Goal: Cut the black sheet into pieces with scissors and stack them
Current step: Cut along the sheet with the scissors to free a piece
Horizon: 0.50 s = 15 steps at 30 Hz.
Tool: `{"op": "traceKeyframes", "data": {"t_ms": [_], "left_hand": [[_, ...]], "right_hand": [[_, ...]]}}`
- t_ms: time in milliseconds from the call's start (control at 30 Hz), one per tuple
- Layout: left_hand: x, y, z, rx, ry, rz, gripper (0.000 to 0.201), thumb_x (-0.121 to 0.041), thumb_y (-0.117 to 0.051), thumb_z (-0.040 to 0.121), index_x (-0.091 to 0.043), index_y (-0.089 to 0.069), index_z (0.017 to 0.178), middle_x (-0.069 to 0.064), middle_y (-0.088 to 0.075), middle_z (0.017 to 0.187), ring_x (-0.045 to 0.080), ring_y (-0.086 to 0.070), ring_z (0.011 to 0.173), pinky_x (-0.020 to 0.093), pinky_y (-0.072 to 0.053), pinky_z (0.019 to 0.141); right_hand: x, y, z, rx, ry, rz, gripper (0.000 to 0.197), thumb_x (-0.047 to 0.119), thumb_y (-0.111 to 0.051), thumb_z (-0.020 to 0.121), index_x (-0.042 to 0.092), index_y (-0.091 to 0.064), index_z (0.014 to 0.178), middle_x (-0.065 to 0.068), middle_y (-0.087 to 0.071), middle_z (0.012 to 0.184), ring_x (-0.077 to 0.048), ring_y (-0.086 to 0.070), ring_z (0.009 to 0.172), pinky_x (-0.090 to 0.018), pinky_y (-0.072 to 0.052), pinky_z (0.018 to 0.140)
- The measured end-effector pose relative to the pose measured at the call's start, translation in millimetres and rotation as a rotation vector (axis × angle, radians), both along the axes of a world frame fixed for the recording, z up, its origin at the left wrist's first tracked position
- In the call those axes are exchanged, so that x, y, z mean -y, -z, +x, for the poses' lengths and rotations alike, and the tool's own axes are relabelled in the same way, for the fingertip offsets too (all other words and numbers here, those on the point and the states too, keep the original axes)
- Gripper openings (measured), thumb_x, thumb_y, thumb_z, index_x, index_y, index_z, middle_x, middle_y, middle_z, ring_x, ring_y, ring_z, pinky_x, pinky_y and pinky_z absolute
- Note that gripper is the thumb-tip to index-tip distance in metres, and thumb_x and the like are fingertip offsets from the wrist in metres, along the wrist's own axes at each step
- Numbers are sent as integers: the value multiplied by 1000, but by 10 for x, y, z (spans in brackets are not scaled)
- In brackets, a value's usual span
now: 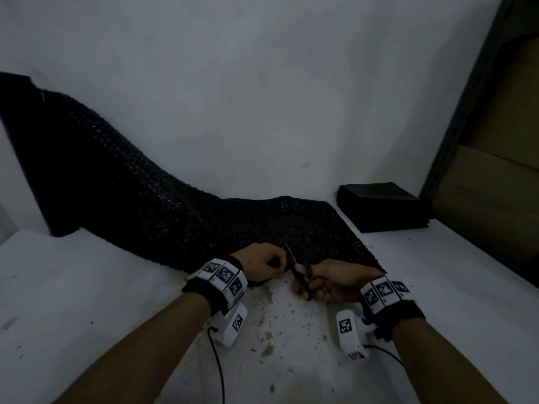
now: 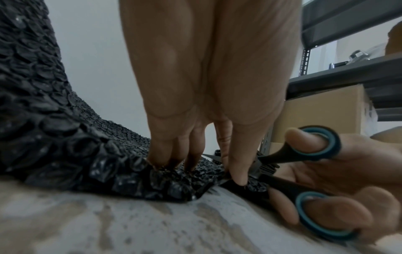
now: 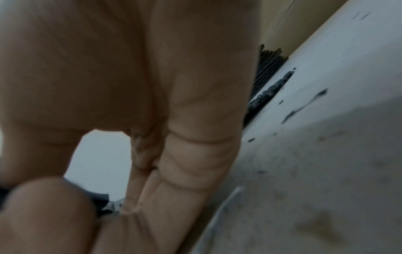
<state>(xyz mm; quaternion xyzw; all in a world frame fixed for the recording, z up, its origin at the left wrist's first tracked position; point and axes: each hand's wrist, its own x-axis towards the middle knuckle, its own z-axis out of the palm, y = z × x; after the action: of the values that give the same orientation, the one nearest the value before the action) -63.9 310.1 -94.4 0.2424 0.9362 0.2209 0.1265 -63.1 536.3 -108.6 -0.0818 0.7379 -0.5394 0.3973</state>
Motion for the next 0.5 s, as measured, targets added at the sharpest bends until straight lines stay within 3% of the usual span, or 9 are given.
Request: {"op": "traceKeyframes", "data": {"t_ms": [167, 267, 400, 500], "left_hand": [[15, 22, -15, 0, 9, 5, 10, -27, -64, 94, -30, -59, 86, -13, -57, 87, 16, -59, 85, 36, -52, 84], [21, 2, 0, 2, 12, 6, 7, -27, -64, 95, -27, -60, 89, -11, -58, 89, 17, -58, 86, 35, -51, 84], [23, 6, 4, 4, 10, 9, 8, -29, -66, 93, -28, -61, 87, -9, -61, 93, 19, -62, 92, 38, -53, 87], [21, 6, -3, 0, -1, 6, 9, -29, -66, 93, -28, -61, 86, -12, -59, 87, 17, -60, 87, 37, -53, 86]], "right_hand": [[-55, 70, -6, -51, 17, -28, 39, 46, -68, 85, 8, -77, 90, -5, -66, 78, -10, -46, 62, -17, -39, 58], [-75, 107, -9, -59, 35, -49, 36, 40, -66, 91, 5, -75, 92, -5, -65, 77, -9, -47, 59, -16, -40, 56], [-46, 123, -38, -71, -5, -24, 48, 50, -72, 83, 5, -76, 97, -7, -65, 80, -12, -47, 62, -20, -40, 58], [-7, 94, -69, -63, -33, 6, 53, 53, -67, 88, 3, -74, 103, -7, -66, 82, -12, -48, 61, -22, -41, 59]]}}
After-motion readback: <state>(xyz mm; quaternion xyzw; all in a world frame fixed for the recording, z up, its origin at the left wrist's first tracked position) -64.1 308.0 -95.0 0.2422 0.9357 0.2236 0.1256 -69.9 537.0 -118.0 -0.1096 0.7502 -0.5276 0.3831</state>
